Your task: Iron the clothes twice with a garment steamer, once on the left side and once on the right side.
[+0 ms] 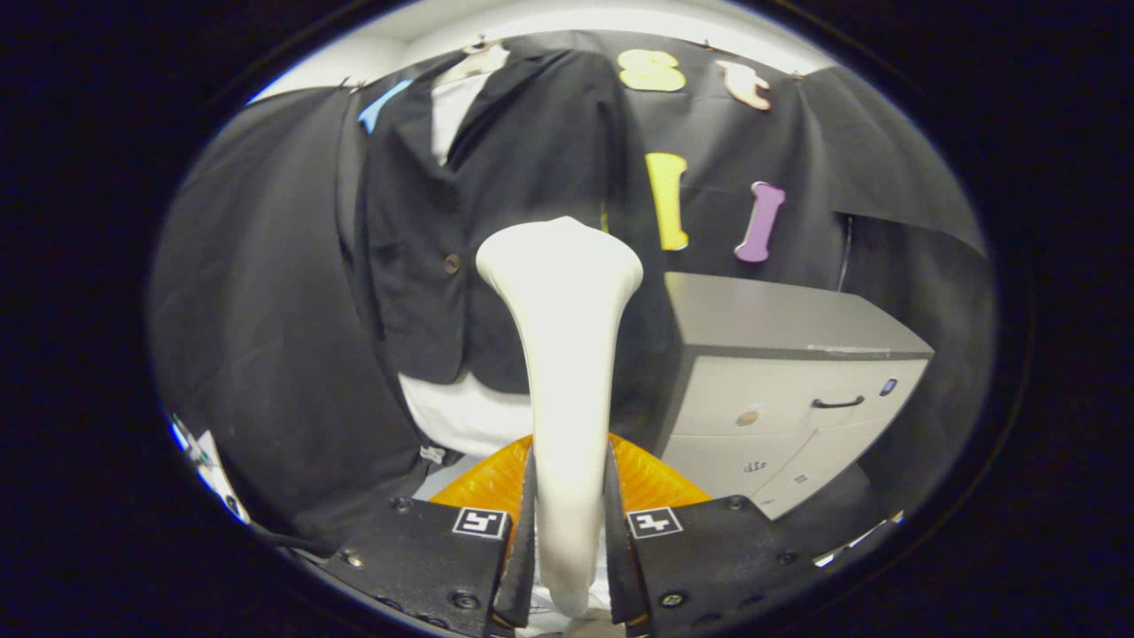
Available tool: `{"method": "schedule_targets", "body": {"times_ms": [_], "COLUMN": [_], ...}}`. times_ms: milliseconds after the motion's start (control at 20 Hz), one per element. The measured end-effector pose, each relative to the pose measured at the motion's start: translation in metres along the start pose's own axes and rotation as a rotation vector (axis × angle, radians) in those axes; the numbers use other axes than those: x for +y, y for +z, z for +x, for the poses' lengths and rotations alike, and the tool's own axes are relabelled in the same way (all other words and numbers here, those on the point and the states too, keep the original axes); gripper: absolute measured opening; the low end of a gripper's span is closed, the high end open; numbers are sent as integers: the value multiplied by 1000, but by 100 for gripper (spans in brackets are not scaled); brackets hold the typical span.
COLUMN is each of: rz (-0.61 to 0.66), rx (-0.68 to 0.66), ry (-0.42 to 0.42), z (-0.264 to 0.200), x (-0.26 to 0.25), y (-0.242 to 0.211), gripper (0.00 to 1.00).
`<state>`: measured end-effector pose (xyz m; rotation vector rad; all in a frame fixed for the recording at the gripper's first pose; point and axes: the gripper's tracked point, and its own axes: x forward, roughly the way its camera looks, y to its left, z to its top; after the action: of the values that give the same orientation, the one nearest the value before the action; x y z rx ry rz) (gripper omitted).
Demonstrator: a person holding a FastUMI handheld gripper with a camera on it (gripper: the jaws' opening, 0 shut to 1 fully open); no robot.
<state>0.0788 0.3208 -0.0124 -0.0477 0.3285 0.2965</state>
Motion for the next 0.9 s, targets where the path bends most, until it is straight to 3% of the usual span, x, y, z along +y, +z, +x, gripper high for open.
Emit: {"method": "schedule_targets", "body": {"times_ms": [200,500,900], "rz": [79,158,200], "rx": [-111,-177,-176], "ry": [4,-16,-26], "z": [-29,-51,-85], "x": [-59,-157,-260], "y": [49,78,63], "gripper": [36,36,36]}}
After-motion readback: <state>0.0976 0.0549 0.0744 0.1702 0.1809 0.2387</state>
